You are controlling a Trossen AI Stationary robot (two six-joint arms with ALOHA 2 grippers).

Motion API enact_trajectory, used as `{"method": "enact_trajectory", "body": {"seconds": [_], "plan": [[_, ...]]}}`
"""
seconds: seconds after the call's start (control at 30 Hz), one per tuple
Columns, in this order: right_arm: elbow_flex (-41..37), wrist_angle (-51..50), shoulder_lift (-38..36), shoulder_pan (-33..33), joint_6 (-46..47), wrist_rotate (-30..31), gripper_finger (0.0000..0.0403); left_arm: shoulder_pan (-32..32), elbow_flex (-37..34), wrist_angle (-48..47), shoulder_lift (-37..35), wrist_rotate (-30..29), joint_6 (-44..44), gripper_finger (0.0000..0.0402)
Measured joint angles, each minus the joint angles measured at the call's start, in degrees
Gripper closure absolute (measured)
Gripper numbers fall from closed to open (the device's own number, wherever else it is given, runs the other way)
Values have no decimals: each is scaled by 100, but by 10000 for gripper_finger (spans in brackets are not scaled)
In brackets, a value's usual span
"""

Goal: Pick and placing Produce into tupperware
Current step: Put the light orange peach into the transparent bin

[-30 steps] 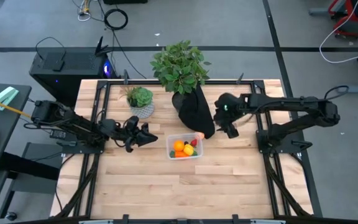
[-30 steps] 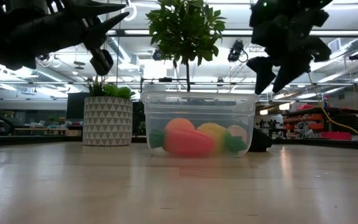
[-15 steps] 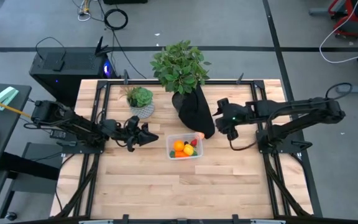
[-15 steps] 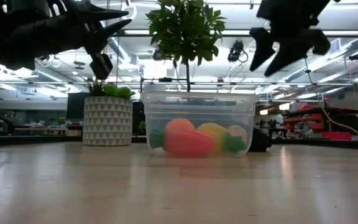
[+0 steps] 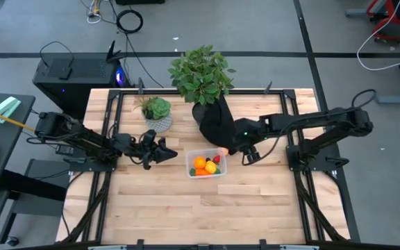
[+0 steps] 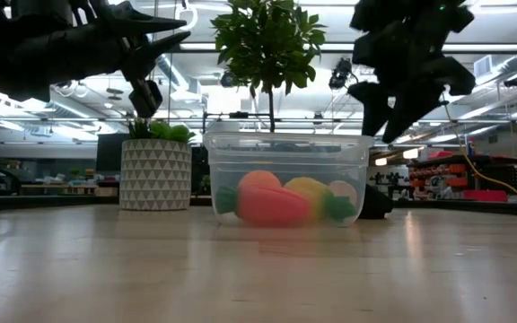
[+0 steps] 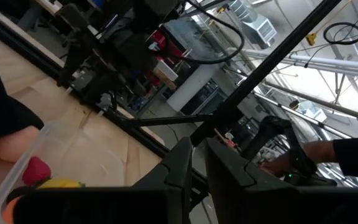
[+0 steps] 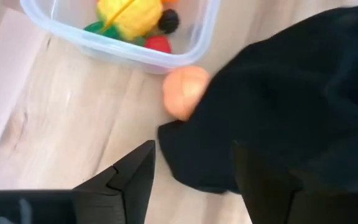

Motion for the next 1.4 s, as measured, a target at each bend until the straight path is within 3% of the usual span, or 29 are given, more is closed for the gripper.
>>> {"method": "enact_trajectory", "body": {"seconds": [0.27, 0.47, 0.67, 0.83, 1.13, 1.4], "plan": [[102, 353, 212, 177, 333, -137, 210, 1, 0, -100, 0, 0, -112, 349], [111, 679, 438, 181, 711, -956, 222, 0, 0, -96, 0, 0, -136, 349], [111, 574, 626, 176, 707, -836, 222, 0, 0, -119, 0, 2, -166, 349], [111, 646, 622, 177, 660, -792, 198, 0, 0, -154, 0, 2, -235, 349], [108, 757, 813, 188, 120, -410, 114, -4, 0, -177, 0, 2, -261, 349], [108, 891, 816, 190, -1246, -248, 108, -4, 2, -289, 0, 4, -262, 349]]}}
